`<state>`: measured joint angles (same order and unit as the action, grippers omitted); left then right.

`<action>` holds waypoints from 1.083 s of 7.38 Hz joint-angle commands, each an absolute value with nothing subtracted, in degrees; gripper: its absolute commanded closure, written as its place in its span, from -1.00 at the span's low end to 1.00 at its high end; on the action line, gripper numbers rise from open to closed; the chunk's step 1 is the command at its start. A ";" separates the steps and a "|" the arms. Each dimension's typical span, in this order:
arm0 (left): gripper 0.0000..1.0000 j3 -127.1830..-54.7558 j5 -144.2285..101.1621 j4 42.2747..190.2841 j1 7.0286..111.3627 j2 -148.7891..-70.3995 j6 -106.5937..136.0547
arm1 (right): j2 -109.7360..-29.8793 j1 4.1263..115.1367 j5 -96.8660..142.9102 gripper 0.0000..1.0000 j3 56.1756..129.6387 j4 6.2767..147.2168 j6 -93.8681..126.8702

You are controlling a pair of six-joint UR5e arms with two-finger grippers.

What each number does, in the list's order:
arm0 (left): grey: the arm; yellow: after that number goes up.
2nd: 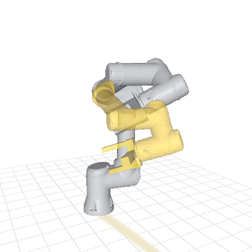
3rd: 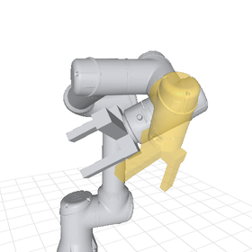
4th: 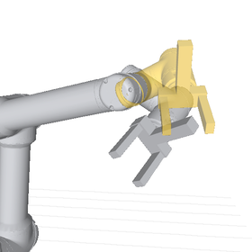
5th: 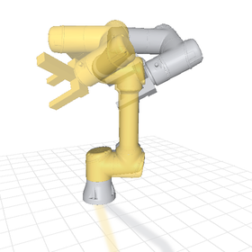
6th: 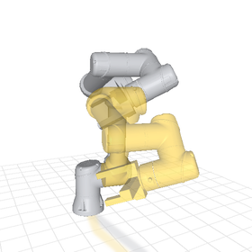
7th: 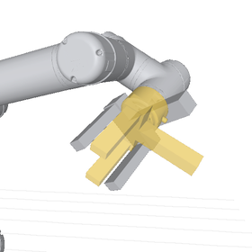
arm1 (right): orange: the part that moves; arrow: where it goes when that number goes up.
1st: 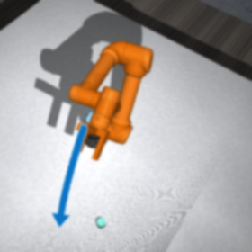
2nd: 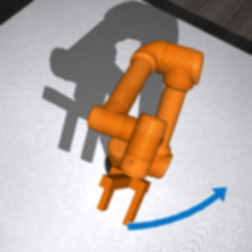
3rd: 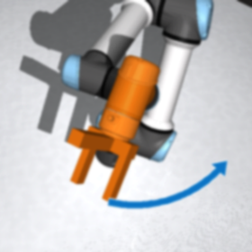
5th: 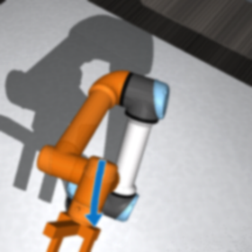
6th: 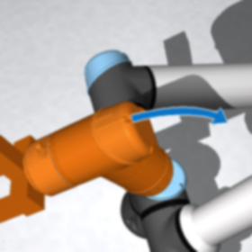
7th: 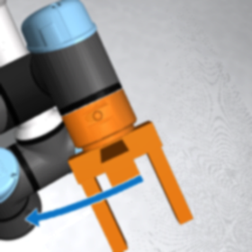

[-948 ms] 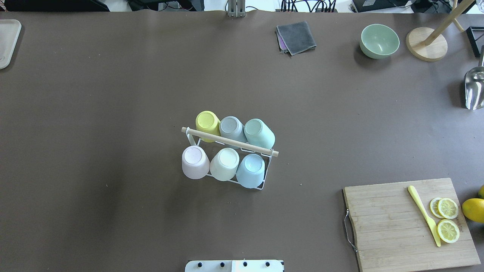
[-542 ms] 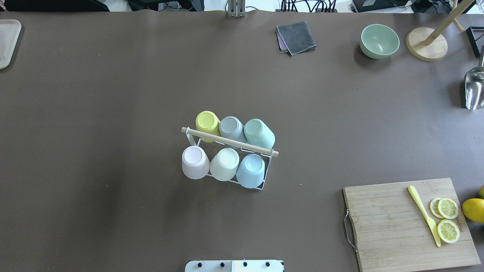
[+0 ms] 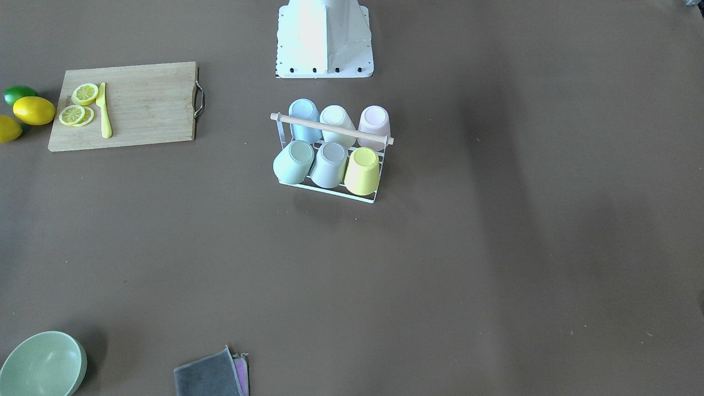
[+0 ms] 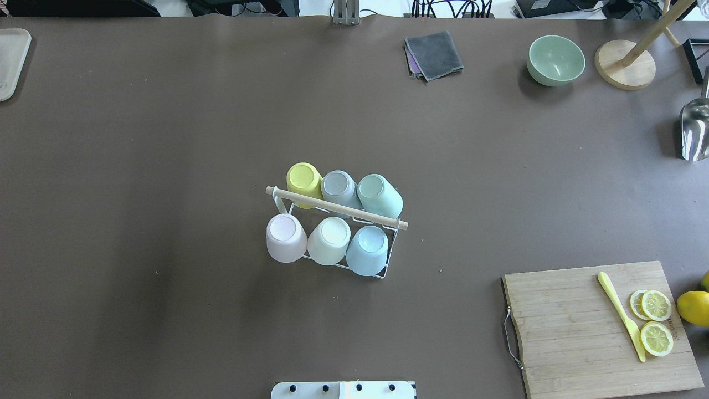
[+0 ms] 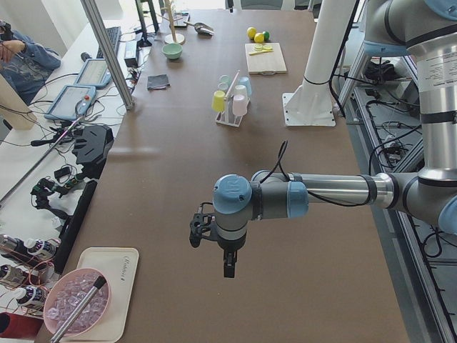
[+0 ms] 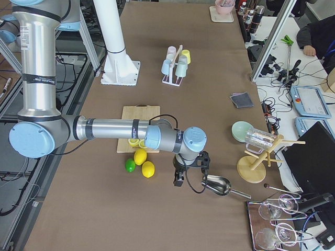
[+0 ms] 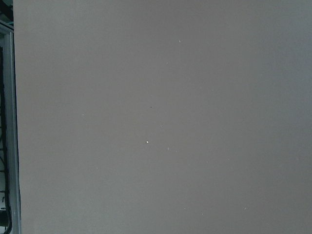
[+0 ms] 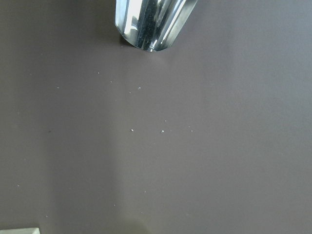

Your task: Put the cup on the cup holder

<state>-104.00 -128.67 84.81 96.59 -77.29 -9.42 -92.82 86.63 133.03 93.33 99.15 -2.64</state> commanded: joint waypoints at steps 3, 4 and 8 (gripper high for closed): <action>-0.97 -103.71 -128.67 84.81 96.50 -77.34 -9.40 | -92.81 86.66 133.76 -1.00 92.82 99.14 -2.64; -0.97 -103.01 -128.67 84.81 96.59 -77.34 -9.40 | -92.81 86.66 133.86 -1.00 92.73 99.14 -2.64; -0.97 -103.01 -128.67 84.82 96.50 -77.61 -9.40 | -92.37 86.57 134.38 -1.00 92.46 99.14 -2.64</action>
